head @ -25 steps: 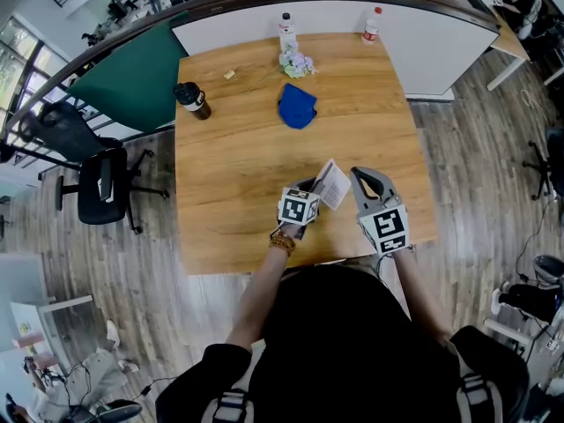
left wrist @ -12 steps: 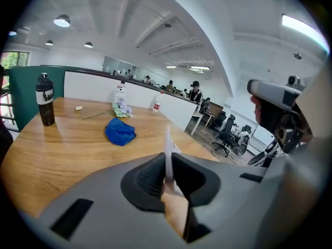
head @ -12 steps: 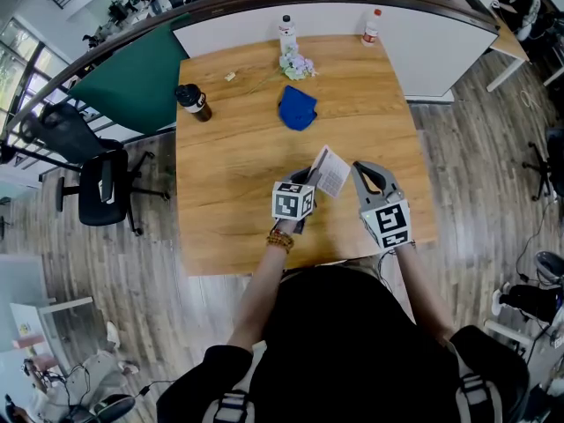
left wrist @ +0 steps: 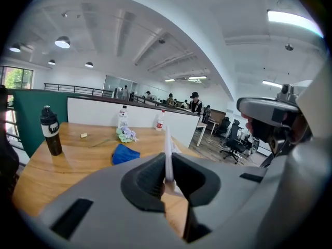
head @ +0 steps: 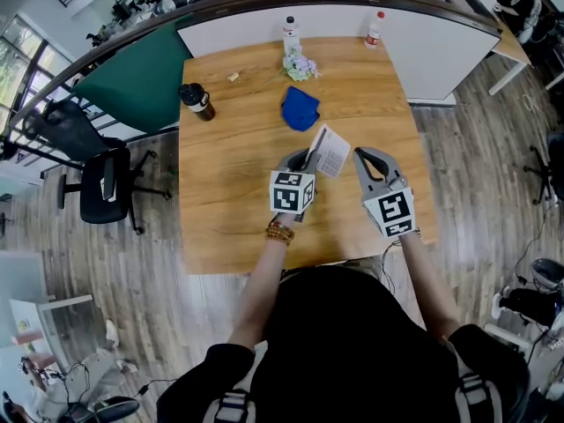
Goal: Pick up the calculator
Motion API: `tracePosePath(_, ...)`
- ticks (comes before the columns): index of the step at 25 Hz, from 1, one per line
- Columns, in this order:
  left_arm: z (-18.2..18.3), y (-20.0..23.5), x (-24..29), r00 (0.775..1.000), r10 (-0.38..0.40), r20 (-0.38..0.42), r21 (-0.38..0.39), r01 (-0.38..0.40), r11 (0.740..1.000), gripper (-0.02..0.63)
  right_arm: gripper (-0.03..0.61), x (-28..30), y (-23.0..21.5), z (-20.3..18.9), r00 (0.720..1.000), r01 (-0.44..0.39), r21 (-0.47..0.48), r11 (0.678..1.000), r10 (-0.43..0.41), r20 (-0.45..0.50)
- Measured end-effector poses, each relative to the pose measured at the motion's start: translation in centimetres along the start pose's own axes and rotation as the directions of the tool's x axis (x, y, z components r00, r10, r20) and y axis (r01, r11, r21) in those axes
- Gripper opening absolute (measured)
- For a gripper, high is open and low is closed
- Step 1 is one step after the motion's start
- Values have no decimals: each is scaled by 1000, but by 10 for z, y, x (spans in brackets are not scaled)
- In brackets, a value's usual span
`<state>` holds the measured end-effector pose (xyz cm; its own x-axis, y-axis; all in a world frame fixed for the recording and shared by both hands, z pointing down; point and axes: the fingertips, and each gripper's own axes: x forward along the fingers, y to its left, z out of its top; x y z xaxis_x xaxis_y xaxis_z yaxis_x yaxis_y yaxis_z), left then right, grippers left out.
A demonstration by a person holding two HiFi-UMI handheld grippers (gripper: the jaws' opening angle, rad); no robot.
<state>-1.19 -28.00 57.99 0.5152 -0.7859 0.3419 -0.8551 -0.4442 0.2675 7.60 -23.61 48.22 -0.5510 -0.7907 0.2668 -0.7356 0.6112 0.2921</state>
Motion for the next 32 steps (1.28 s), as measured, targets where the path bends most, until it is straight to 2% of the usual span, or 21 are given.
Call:
tracePosePath(6,56,-5,-14,991,53,122,110,-67,992,55,6,8,-16,25,998,21,-28,999,-19,54)
tracePosePath(12,107,-11,-34,967,68,244,120,-99,988,55,6,8,-29,51,996,44,-56,997,-39,86)
tracePosePath(19,152,-23,-52,930,69,361,146,-130,981,55,6,0,-42,93,974,97,-57,994,-83,212)
tracePosePath(24,180,-37,-73,887,67,456,181,-167,969,55,6,-13,-46,132,946,129,-56,990,-106,305)
tracePosePath(27,194,-47,-86,856,70,513,195,-196,961,54,6,-23,-54,150,916,193,-29,981,-169,365)
tracePosePath(29,200,-52,-95,832,73,549,199,-216,956,55,6,-28,-61,152,904,239,-9,971,-219,367)
tracePosePath(32,208,-58,-109,797,82,599,195,-245,950,54,6,-34,-63,148,903,278,-5,961,-259,341)
